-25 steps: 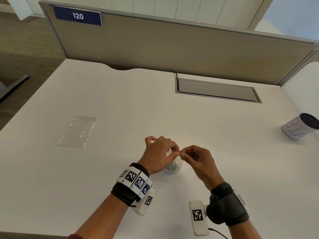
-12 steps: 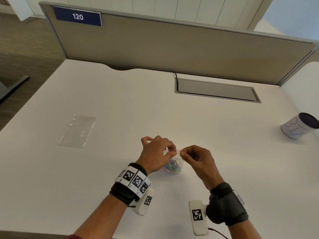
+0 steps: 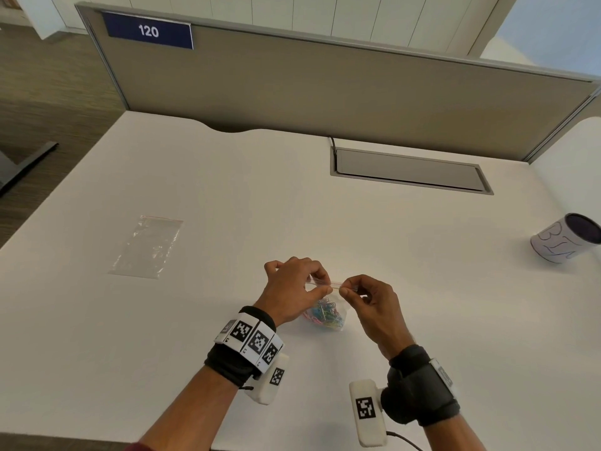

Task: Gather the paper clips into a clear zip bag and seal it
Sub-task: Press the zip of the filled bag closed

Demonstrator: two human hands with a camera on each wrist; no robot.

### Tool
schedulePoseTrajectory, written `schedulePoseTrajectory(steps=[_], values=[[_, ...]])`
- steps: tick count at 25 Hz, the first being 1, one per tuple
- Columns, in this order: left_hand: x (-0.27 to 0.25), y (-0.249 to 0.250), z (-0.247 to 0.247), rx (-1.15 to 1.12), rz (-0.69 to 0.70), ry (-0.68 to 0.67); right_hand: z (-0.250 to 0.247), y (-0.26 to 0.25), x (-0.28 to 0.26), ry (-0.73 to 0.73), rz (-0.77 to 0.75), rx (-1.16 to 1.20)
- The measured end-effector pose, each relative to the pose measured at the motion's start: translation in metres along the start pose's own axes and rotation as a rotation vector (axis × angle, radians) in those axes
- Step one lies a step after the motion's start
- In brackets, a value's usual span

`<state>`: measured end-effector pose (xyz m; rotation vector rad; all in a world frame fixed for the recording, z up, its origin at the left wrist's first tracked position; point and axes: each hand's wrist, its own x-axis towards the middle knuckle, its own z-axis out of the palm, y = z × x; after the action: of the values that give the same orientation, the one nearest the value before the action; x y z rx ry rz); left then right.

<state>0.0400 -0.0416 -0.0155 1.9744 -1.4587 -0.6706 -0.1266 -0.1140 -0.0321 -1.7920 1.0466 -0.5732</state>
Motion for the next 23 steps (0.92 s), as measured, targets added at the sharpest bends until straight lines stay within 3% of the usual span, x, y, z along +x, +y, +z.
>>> schedulePoseTrajectory(steps=[7,23], values=[[0.0,0.001,0.0,0.045,0.022,-0.002,-0.002,-0.004,0.0,-0.035,0.011,0.045],[0.002,-0.029,-0.002,-0.384,-0.12,0.038,0.0,0.001,0.004,0.036,0.034,0.014]])
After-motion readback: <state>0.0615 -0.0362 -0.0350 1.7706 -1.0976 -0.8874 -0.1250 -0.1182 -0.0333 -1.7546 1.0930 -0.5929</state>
